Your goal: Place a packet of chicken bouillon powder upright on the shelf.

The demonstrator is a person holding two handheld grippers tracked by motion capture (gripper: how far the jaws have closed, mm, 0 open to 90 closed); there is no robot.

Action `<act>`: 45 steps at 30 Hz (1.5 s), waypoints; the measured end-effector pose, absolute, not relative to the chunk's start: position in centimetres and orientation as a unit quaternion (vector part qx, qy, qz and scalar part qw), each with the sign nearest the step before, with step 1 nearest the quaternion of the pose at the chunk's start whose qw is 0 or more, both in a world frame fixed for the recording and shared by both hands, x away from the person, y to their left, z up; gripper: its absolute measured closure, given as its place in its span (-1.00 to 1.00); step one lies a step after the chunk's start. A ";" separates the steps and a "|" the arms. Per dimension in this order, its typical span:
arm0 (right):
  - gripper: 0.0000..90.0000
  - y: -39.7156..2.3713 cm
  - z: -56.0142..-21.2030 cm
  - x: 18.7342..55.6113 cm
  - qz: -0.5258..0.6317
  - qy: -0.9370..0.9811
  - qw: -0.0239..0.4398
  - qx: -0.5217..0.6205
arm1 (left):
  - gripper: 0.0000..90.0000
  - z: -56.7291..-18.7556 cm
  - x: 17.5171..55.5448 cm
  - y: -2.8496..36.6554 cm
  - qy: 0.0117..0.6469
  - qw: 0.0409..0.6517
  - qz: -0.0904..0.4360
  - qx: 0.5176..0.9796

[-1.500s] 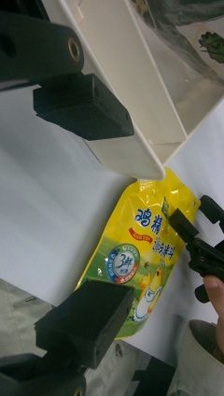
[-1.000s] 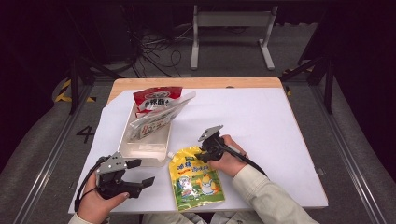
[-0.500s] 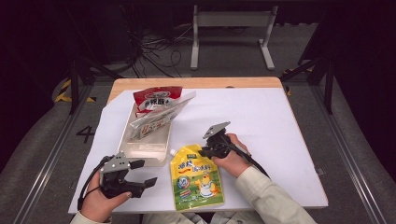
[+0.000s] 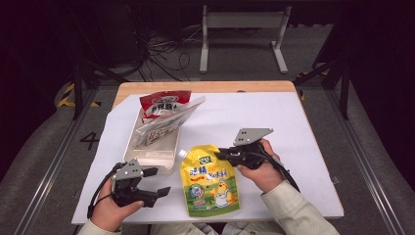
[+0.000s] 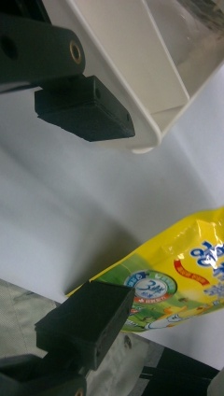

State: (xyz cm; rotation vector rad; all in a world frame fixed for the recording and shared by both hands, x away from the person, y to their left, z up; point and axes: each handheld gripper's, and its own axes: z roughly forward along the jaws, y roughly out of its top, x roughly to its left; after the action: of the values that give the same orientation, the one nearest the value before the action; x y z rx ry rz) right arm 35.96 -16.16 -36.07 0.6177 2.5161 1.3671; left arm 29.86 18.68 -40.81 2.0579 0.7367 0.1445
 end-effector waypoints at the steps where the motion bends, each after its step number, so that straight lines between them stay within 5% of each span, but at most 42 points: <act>1: 0.86 -16.2 -35.8 35.6 0.469 0.853 0.107 0.200 | -0.53 -40.8 29.9 18.6 0.295 0.458 0.058 0.837; 26: 0.91 -17.2 -30.9 31.1 0.543 0.826 0.110 0.104 | -0.52 -40.8 30.4 17.2 0.244 0.502 0.053 0.828; 45: 0.93 -16.6 -30.6 30.5 0.571 0.806 0.127 0.093 | -0.43 -42.1 31.3 12.7 0.188 0.541 0.048 0.818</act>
State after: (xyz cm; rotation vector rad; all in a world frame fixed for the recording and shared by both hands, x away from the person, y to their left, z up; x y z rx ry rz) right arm 30.55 -16.64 -30.59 0.2702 2.3448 1.6628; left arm 31.34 12.72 -42.11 1.9440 0.4463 0.1130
